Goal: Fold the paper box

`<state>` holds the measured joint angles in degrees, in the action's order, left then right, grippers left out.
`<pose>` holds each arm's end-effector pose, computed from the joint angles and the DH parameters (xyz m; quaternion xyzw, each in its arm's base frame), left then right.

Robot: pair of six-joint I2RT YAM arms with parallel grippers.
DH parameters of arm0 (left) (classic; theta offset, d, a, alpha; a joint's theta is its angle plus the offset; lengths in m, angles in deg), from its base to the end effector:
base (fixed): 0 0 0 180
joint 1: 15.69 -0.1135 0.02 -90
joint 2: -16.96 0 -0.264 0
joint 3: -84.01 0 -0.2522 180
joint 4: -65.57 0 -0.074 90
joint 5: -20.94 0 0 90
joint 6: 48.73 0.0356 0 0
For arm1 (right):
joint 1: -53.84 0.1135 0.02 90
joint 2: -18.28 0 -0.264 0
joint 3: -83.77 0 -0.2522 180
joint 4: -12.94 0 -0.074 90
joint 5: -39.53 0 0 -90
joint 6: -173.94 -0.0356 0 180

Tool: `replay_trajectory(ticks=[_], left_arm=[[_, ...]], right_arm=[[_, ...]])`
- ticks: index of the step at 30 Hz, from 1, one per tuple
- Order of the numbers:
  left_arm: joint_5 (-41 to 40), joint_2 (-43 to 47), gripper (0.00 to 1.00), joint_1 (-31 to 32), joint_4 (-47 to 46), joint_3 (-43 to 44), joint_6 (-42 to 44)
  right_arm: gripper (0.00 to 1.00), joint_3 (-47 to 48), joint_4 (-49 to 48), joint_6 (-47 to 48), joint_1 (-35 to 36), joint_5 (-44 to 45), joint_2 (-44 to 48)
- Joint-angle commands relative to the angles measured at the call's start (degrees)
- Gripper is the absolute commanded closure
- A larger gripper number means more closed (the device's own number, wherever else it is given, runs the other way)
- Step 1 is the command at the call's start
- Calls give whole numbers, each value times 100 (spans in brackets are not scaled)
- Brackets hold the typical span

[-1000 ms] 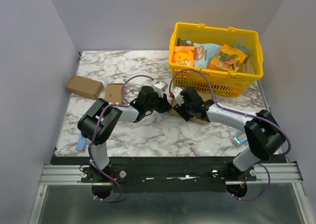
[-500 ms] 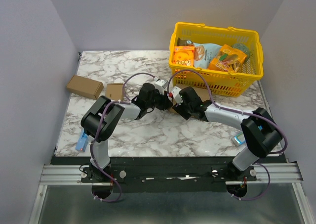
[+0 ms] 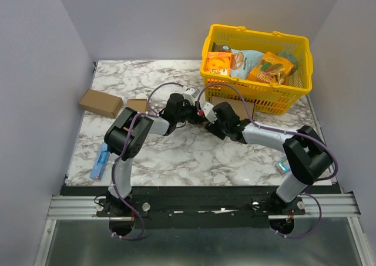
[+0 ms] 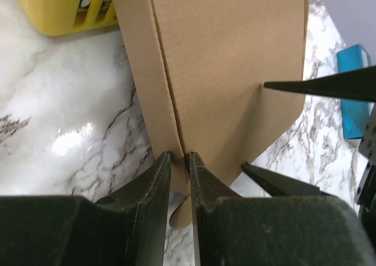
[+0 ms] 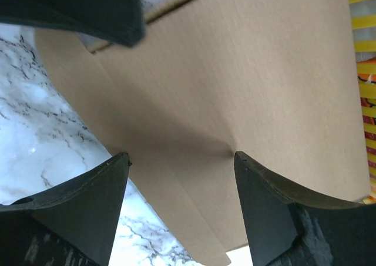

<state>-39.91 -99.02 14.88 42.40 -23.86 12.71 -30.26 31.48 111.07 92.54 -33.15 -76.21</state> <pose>0.3492 -0.2264 0.1390 0.1571 0.7934 -0.4516 0.3766 0.2687 0.2017 0.1772 -0.4537 0.8023 -0.1029 0.3741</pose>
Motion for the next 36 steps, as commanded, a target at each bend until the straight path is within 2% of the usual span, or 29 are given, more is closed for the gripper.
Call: replay_trajectory(ticks=[1, 9, 14, 16, 19, 28, 32, 36], left_arm=[[118, -293, 71, 28, -781, 517, -404], [144, -531, 65, 28, -974, 702, -625], [266, -469, 49, 28, -1290, 421, -677], [442, -504, 36, 37, -1544, 395, -861], [356, -557, 33, 37, -1713, 254, -1011], [48, -443, 28, 46, -1142, 69, -959], [-41, -294, 26, 37, -1018, -1, -941], [-40, -232, 29, 37, -974, 8, -932]], right_arm=[[19, -44, -275, 266, -2, 43, -262], [18, 105, -109, 170, -11, -150, -490], [18, 264, 322, -243, -20, -475, -236], [18, 246, 322, -349, -29, -571, -104], [18, 255, 340, -498, -55, -633, 19], [11, 387, 717, -1526, -90, -791, 765], [9, 107, 779, -1291, -82, -818, 1275], [7, -26, 744, -965, -82, -502, 1154]])
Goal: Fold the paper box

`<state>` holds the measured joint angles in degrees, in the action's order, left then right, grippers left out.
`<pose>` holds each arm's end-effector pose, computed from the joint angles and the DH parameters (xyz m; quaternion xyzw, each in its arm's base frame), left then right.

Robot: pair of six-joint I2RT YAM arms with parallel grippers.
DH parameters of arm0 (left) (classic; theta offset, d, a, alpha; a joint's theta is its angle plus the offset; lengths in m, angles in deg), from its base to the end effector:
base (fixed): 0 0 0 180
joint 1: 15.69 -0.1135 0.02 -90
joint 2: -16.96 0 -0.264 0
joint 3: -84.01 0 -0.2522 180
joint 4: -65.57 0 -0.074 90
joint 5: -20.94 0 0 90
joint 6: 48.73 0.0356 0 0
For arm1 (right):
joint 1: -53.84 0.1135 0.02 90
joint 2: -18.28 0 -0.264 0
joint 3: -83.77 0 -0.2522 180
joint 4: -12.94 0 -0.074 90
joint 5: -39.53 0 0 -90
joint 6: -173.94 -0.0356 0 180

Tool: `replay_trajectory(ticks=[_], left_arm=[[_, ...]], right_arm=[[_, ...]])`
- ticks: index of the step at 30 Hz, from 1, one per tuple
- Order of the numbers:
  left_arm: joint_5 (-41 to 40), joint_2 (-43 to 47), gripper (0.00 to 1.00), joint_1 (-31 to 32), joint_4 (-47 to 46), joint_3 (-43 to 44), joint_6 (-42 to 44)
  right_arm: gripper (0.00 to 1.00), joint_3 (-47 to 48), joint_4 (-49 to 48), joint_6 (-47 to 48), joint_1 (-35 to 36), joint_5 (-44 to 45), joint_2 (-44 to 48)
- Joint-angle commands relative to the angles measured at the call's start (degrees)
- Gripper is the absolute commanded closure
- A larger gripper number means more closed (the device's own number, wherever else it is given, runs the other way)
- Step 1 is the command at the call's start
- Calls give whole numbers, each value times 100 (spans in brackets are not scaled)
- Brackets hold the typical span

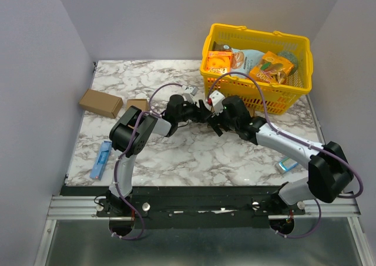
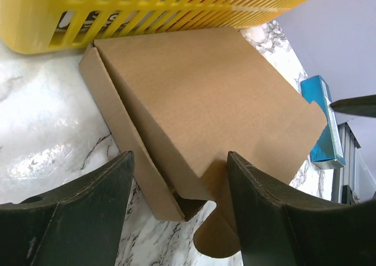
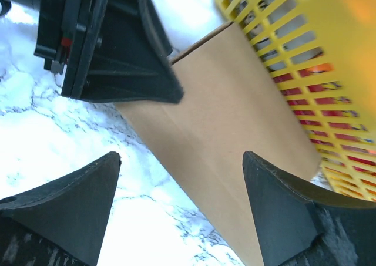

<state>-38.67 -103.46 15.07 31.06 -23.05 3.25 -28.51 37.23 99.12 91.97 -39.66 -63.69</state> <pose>0.3570 -0.2334 0.1318 0.1151 0.7639 -0.5087 0.3801 0.2502 0.1879 0.2449 -0.3658 0.8199 0.0028 0.4404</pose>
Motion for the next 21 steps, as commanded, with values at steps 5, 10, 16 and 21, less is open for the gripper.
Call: replay_trajectory(ticks=[5, 10, 16, 21], left_arm=[[-314, 282, 30, 17, 379, -73, 84], [-394, 353, 30, 9, 634, -12, 190], [-525, 396, 30, -18, 792, 41, 207], [-780, 616, 29, -228, 890, -160, 102]], right_arm=[[9, -236, -137, 530, 1, 115, -468], [11, -131, -235, 819, 151, 307, -1020], [15, -122, -647, 890, 327, 1298, -1619], [32, -306, -1342, 872, 432, 1968, -1831]])
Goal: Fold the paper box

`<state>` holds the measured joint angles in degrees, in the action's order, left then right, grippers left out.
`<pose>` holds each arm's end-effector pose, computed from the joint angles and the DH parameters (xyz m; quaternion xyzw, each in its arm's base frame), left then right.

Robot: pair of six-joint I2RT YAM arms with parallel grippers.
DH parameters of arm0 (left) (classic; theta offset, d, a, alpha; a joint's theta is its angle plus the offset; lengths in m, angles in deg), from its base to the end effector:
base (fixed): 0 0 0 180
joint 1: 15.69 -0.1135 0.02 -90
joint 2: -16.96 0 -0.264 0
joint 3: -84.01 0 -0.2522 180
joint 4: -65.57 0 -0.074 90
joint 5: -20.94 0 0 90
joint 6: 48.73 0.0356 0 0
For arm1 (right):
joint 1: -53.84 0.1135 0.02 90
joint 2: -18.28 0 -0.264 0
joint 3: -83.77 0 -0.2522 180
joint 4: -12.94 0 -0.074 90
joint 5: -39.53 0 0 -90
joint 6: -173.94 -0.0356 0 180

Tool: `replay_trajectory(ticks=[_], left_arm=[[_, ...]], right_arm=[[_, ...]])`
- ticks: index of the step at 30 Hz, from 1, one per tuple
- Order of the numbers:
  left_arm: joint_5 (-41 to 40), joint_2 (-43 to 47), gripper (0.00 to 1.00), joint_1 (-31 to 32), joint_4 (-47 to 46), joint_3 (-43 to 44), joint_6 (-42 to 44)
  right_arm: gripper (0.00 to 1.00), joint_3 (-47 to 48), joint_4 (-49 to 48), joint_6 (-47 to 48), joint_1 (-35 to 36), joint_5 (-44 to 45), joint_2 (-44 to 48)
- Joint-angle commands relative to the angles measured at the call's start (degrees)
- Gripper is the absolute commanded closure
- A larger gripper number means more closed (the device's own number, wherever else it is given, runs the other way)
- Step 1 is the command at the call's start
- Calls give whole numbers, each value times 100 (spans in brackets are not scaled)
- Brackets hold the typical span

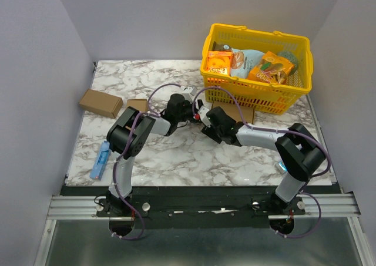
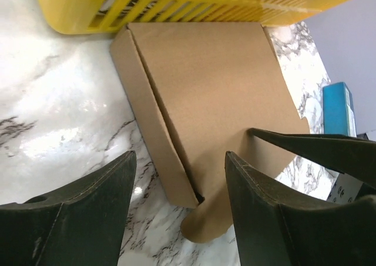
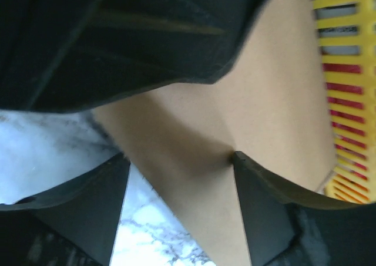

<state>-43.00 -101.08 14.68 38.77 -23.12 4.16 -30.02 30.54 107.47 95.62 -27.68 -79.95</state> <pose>0.3566 -0.2271 0.1343 0.0853 0.7964 -0.4687 0.3725 0.2633 0.2168 0.1597 -0.4390 0.8114 -0.1294 0.3635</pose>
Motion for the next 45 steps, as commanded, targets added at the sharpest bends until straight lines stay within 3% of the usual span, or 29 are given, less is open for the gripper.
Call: replay_trajectory(ticks=[1, 9, 12, 15, 23, 33, 45], left_arm=[[-382, 422, 29, -233, 109, -207, -7], [-444, 1063, 29, -523, 48, -838, -51], [-514, 1423, 29, -611, 13, -1190, -87], [-524, 1836, 29, -681, 4, -1550, -139], [-366, 2925, 23, -725, 92, -2456, -499], [-233, 3498, 17, -453, 66, -3081, -1271], [-339, 2972, 9, -128, -75, -2397, -1932]], right_arm=[[36, -182, -743, 46, 85, 980, -240], [68, -261, -1175, 301, 278, 1386, -415], [82, -165, -754, 232, 392, 1334, -372], [88, -33, 18, -102, 471, 1141, -135], [92, 90, 1461, -805, 594, 52, 823], [93, -173, 1849, -1157, 954, -389, 1623], [92, -252, 1910, -1245, 1719, -64, 1799]])
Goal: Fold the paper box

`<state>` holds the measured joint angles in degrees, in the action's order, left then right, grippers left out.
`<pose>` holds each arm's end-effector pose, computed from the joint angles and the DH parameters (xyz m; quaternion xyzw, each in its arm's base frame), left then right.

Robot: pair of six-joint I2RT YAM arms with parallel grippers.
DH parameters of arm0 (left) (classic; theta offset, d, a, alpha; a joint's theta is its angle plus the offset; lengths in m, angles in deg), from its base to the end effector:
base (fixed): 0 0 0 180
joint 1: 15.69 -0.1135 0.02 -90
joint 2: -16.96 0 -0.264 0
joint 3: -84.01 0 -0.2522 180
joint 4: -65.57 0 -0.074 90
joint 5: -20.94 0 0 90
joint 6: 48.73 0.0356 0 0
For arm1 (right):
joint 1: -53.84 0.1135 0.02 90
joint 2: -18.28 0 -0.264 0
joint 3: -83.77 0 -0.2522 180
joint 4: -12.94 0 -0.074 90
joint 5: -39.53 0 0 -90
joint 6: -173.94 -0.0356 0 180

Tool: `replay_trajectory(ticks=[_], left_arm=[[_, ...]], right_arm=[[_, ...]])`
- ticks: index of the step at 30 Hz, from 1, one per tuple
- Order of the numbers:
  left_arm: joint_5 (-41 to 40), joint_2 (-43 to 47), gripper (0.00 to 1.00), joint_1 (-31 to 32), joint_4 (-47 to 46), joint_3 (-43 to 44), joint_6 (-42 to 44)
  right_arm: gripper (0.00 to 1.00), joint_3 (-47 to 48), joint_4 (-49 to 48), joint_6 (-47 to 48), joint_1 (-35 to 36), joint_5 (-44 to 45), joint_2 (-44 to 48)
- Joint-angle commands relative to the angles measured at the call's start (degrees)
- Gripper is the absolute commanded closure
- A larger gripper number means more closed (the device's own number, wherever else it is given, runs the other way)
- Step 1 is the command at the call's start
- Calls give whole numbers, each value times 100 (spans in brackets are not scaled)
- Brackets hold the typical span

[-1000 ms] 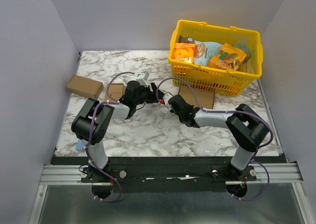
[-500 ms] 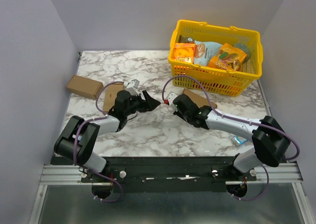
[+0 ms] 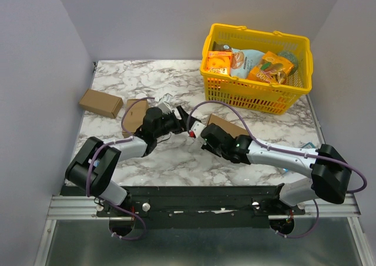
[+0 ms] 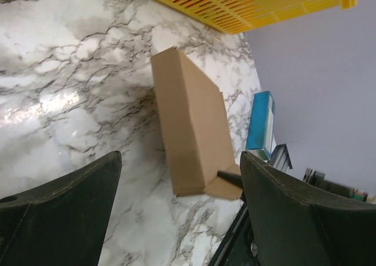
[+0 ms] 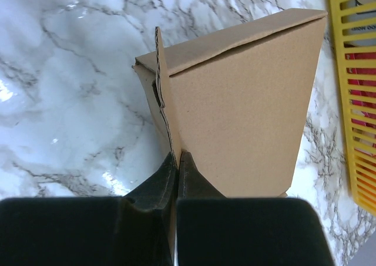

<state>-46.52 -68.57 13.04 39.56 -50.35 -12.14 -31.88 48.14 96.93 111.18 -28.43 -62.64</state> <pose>0.2536 -0.1546 0.1893 -0.0473 0.7801 -0.5132 0.3547 0.1657 0.2338 0.2182 -0.4830 0.7942 -0.0459 0.3658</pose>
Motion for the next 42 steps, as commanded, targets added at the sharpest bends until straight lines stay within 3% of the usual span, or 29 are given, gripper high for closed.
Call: replay_trajectory(ticks=[1, 6, 13, 16, 20, 21, 23, 28, 31, 42], left_arm=[[91, -349, 9, 53, -119, 389, -311], [180, -762, 9, 238, 530, 828, 41], [724, -1246, 11, 378, 707, 1154, 102], [856, -1386, 25, 431, 865, 1312, 199], [1208, -1580, 72, 440, 778, 1330, 76], [1261, -1615, 78, 440, 734, 1304, 50], [1340, -1624, 91, 440, 699, 1251, -73], [1217, -1413, 94, 414, 734, 1075, -240], [1243, -1290, 95, 362, 891, 1092, -354], [1525, -1106, 96, -17, 2182, 1391, 5]], right_arm=[[92, -75, 160, -192, 189, 28, 68], [93, -32, 89, -157, 339, 107, 59], [93, -23, -42, -78, 436, 160, 94], [93, -31, -51, -78, 462, 283, 121], [86, -58, -139, -148, 497, 362, 244], [77, -67, -157, -183, 506, 371, 270], [72, -102, -209, -253, 541, 414, 358], [38, -181, -271, -368, 778, 564, 455], [27, -216, -254, -420, 1033, 863, 402], [20, -330, -61, -789, 1824, 1750, 235]])
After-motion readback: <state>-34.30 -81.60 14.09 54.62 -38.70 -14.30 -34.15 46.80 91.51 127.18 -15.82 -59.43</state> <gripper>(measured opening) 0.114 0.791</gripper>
